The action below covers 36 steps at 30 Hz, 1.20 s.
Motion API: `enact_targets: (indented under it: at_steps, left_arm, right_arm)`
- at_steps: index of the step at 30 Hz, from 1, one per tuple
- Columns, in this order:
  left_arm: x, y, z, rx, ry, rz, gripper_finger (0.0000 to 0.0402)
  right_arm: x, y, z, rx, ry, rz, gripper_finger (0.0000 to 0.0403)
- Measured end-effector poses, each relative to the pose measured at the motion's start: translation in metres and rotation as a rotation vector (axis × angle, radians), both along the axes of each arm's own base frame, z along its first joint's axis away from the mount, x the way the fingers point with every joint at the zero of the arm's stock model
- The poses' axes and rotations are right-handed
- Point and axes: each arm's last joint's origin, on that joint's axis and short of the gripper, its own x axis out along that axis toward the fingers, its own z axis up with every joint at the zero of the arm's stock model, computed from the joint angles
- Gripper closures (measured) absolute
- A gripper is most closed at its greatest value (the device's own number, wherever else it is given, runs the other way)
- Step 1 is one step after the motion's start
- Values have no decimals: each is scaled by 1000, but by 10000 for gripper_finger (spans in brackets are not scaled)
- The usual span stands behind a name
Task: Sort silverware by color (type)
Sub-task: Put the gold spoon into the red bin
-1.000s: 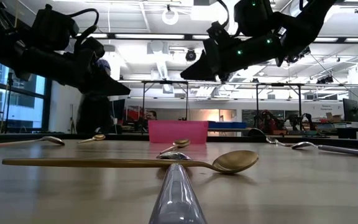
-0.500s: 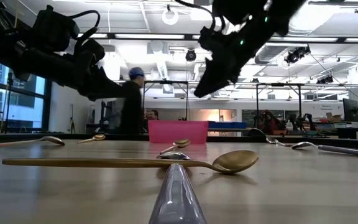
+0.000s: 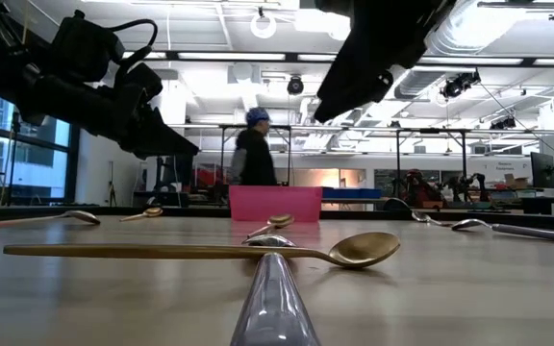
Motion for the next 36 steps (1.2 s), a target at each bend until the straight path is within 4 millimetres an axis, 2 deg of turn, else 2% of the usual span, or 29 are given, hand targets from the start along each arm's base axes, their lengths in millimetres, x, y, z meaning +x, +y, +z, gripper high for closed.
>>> enact_targets:
  at_steps: [3,11,17,22,32,36]
  left_arm:
    - [0,0,-1,-3,12,0,401]
    - [-1,0,-2,-4,19,-1,401]
    - [-1,-1,-3,-8,36,-2,401]
    - [-1,-1,-4,-10,45,-2,401]
    - [-1,-5,-7,-14,70,-25,401]
    - [-1,-8,-7,-16,80,-39,401]
  right_arm:
    - [2,15,-7,9,-18,39,192]
    - [6,41,-26,126,7,65,198]
    - [19,57,-26,93,7,112,199]
    - [35,69,-39,14,84,181,199]
    - [44,73,-72,-3,197,149,200]
    - [45,73,-83,3,227,131,214]
